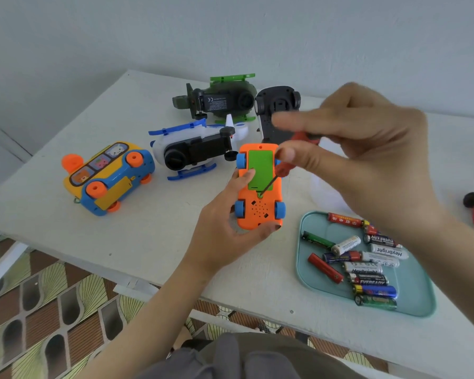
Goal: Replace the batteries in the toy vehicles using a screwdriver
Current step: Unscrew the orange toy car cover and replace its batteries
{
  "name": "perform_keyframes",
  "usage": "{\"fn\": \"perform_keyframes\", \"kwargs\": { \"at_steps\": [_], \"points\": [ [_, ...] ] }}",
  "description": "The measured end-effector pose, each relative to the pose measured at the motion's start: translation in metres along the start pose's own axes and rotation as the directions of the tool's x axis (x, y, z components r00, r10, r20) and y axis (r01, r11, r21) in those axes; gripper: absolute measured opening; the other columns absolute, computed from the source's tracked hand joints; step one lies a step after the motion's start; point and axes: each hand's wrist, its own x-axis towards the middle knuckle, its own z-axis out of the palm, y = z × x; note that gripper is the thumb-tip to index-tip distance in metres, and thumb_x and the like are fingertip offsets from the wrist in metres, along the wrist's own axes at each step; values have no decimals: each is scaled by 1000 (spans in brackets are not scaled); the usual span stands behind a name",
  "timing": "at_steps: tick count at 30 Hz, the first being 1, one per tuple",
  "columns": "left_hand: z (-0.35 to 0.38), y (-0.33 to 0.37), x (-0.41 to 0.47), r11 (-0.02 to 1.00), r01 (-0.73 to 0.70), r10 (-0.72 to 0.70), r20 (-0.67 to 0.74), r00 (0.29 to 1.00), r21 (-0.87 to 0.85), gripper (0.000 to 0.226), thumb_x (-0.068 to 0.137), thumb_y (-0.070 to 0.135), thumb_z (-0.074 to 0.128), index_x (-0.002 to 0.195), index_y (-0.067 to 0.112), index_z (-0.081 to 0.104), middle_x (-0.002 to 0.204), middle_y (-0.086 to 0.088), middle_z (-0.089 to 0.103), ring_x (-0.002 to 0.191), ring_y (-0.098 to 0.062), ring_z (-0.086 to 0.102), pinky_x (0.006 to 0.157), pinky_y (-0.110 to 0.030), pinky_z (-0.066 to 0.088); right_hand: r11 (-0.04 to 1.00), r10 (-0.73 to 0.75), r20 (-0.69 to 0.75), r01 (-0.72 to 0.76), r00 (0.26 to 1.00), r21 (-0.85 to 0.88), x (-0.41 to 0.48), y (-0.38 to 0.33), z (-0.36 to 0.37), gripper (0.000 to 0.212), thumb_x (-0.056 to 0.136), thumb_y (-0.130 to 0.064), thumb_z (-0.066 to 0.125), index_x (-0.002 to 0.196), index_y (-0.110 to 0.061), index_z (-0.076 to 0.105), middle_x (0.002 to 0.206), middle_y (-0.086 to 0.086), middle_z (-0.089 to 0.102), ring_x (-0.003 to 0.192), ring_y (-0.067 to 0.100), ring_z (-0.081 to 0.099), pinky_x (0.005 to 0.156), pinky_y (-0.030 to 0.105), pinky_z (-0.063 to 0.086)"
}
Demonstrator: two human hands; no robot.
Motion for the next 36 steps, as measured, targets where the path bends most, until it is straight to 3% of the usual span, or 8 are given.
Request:
{"fn": "perform_keyframes", "kwargs": {
  "at_steps": [5,8,11,19,23,28,32,36],
  "points": [
    [-1,1,1,1000,12,-12,1,1000,-2,73,77,69,60,136,37,32,125,16,49,107,11,56,80,-4,46,955,-164,-35,150,986,-255,-10,7,3,22,96,-6,53,115,-1,63,98,16,65,85,-1,58,79,12,43],
    [0,-1,0,1000,12,-11,-2,1000,5,75,77,66,63,138,34,32,127,18,47,108,12,55,81,-4,46,982,-116,58,124,992,-145,-8,5,-1,31,97,3,40,125,7,54,115,21,63,104,20,64,92,24,48],
    [1,-3,0,1000,13,-13,-4,1000,15,75,75,54,70,137,33,33,127,15,48,107,14,54,79,-3,45,999,-34,144,27,989,47,-2,0,-2,35,95,9,45,130,9,43,120,16,60,84,31,62,80,35,54],
    [1,-1,-1,999,9,-9,-6,1000,40,75,75,48,70,137,29,33,133,3,50,110,17,50,80,-1,43,999,-6,100,2,995,39,3,-2,-1,29,88,-4,63,115,-14,58,99,3,65,72,18,68,71,29,58],
    [1,-1,-1,999,5,-5,-12,1000,36,76,75,49,70,138,26,34,128,20,44,111,17,49,80,-1,43,980,-64,-8,61,998,-188,0,-1,3,24,85,-19,71,108,-15,66,80,1,56,72,5,59,66,23,55],
    [1,-2,-1,999,18,-19,4,1000,45,75,76,52,68,138,31,31,133,7,46,111,17,49,81,-1,43,899,-194,-68,150,979,-411,-2,6,3,20,98,-16,54,94,-11,73,81,12,68,75,-2,54,69,14,43],
    [1,-1,-1,998,7,-7,0,1000,55,75,75,55,67,137,36,29,133,17,42,114,19,46,82,0,42,999,-3,101,7,995,-34,0,6,-8,26,97,2,42,115,-1,61,93,7,72,112,21,62,89,28,52],
    [0,-1,-1,999,5,-5,4,1000,44,78,76,63,64,139,32,31,133,22,40,115,16,47,83,-2,43,964,104,224,-153,969,216,5,0,-17,26,92,0,53,115,-1,65,102,14,68,87,34,66,82,27,53]
  ]
}}
